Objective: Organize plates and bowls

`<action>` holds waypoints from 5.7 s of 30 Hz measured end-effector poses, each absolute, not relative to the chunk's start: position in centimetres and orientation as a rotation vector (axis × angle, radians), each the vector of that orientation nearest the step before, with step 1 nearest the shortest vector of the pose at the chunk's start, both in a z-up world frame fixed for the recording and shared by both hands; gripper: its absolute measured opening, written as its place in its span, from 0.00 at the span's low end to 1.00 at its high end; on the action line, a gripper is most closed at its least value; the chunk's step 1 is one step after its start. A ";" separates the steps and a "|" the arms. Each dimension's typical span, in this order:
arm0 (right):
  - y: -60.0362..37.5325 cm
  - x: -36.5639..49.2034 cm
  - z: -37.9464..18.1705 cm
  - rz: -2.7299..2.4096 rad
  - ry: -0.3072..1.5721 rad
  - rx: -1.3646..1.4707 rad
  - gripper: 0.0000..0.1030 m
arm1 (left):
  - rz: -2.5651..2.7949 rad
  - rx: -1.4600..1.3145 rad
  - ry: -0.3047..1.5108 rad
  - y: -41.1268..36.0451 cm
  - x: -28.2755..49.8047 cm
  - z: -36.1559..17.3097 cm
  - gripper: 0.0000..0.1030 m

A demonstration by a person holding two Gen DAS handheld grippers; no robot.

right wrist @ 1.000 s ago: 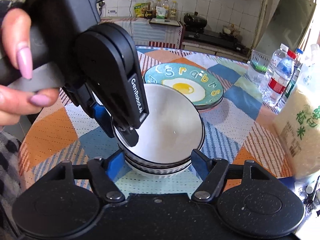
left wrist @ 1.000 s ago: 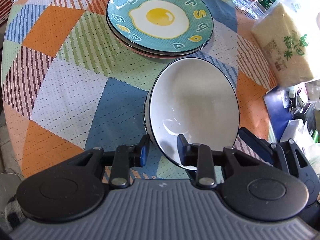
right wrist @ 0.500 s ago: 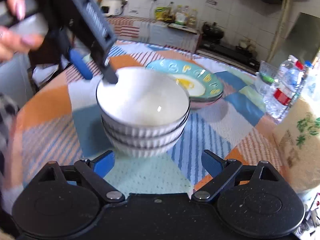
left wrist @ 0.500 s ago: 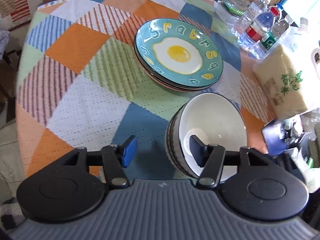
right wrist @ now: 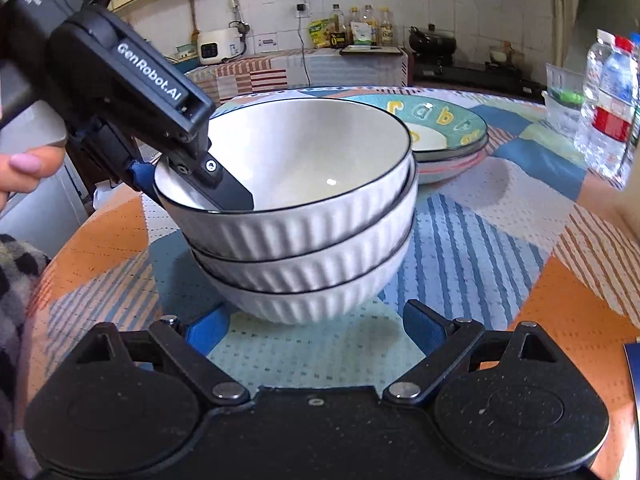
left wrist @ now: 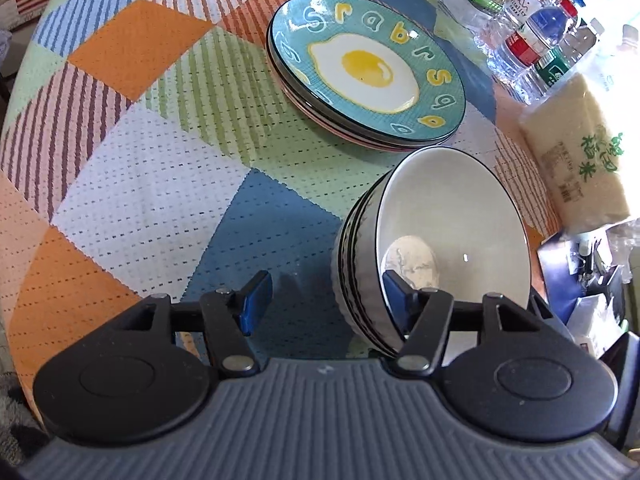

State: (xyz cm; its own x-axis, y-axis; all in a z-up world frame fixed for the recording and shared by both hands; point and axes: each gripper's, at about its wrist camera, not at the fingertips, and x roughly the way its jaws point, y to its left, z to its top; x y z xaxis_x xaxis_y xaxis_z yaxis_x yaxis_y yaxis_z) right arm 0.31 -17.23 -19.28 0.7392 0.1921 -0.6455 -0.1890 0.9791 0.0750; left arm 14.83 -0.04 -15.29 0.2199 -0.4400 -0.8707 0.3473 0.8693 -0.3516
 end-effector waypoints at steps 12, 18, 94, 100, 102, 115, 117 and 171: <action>-16.6 2.2 -19.6 0.247 0.685 -0.031 0.96 | -0.662 -0.176 1.256 -1.0 15.0 -16.4 0.44; -16.6 2.6 -20.0 0.248 0.685 0.017 0.96 | -0.632 -0.173 1.255 -1.4 14.7 -16.2 0.44; -21.2 16.2 -16.6 0.157 0.732 -0.045 0.95 | -0.351 -0.060 1.046 -7.1 25.1 -9.8 0.50; -21.7 12.2 -14.7 0.133 0.686 -0.049 0.95 | -0.294 -0.101 0.970 -5.3 21.8 -7.0 0.53; -22.0 10.8 -13.8 0.123 0.687 -0.060 0.95 | -0.285 -0.128 0.945 -4.7 20.4 -6.3 0.55; -23.4 4.6 -7.2 0.010 0.645 -0.038 0.96 | -0.200 0.005 0.864 -3.5 11.7 -2.2 0.72; -23.5 3.8 -6.3 -0.002 0.649 -0.005 0.96 | -0.174 0.024 0.858 -3.4 10.8 -1.7 0.77; -19.6 -2.1 -1.4 -0.121 0.703 -0.058 0.98 | -0.014 0.075 0.783 -1.2 1.6 -0.3 0.94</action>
State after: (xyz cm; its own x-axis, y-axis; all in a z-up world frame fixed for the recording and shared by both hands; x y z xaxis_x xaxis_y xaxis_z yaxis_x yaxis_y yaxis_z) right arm -2.11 -19.56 -1.39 0.7563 -0.1301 -0.6411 0.0912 0.9914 -0.0936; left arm 1.61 -1.24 -0.28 0.7089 0.0159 -0.7052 0.0402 0.9972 0.0628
